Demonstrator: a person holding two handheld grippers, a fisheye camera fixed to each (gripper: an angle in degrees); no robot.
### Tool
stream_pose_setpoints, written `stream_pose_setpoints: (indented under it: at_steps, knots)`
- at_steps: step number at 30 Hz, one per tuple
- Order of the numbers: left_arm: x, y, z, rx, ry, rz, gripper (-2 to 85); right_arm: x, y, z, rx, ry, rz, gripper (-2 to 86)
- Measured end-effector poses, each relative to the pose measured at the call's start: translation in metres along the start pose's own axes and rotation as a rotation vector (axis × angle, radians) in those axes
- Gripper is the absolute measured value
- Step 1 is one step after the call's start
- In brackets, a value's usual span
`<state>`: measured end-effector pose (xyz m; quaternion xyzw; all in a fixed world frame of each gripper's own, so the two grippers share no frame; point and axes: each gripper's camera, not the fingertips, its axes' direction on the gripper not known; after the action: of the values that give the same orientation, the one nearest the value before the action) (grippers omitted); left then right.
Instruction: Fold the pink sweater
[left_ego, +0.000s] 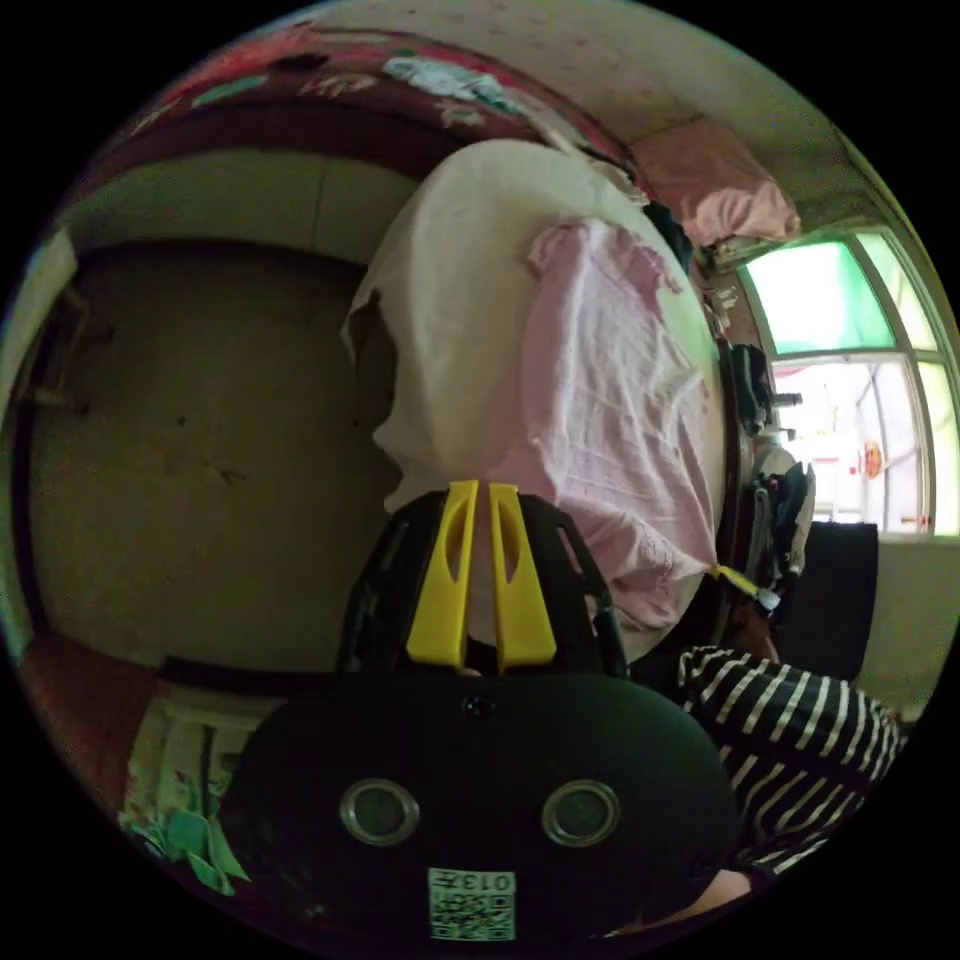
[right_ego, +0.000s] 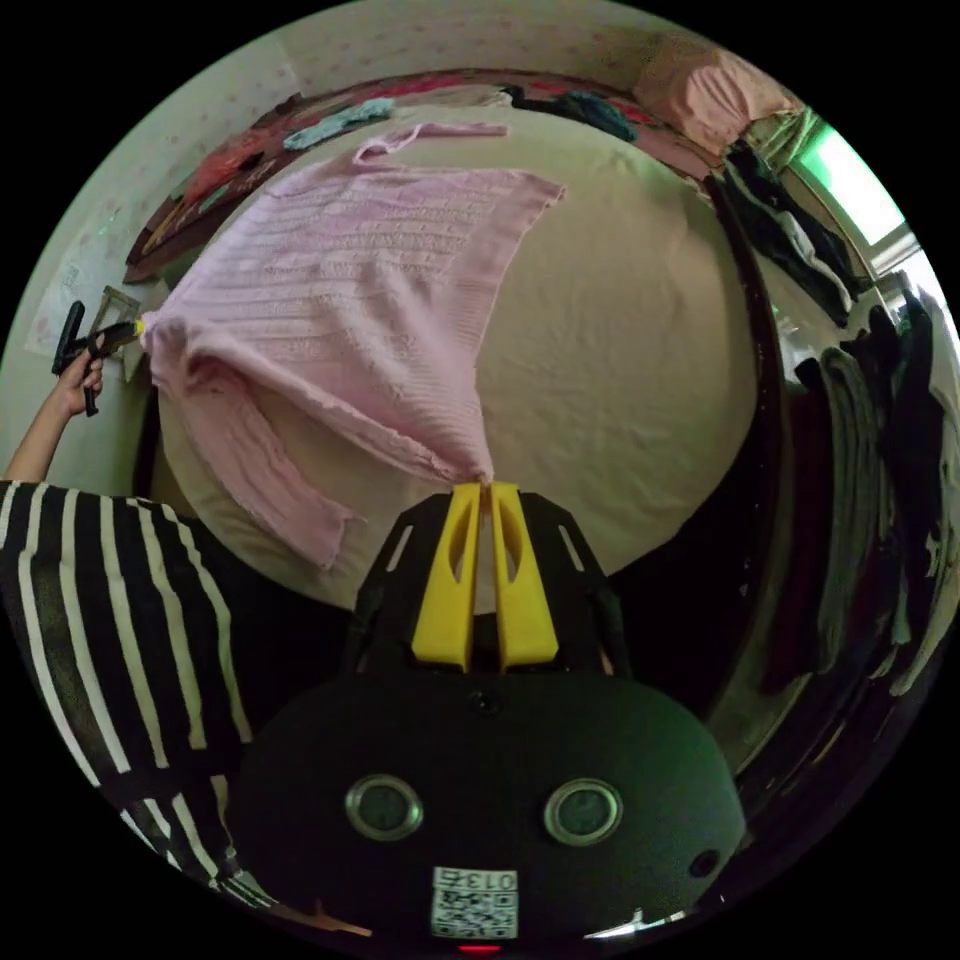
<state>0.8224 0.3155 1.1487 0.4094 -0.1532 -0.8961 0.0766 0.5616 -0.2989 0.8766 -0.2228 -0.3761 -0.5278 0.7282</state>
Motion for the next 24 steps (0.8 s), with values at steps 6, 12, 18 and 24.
stream_pose_setpoints:
  at_steps: [6, 12, 18, 24]
  knots:
    - [0.038, 0.023, -0.014, 0.028, 0.026, 0.132, 9.1, 0.011, 0.006, 0.014, -0.014, -0.031, 0.090, 1.1]
    - [0.132, 0.052, 0.032, -0.142, -0.145, 0.364, 15.4, 0.003, 0.021, -0.002, 0.043, -0.007, 0.070, 4.2]
    - [0.143, 0.026, 0.041, -0.102, -0.203, 0.223, 17.5, 0.013, 0.013, 0.003, 0.045, -0.095, 0.128, 6.9]
    - [0.161, 0.002, 0.034, -0.106, -0.289, 0.197, 14.0, 0.025, -0.011, 0.010, 0.050, -0.142, 0.113, 6.8]
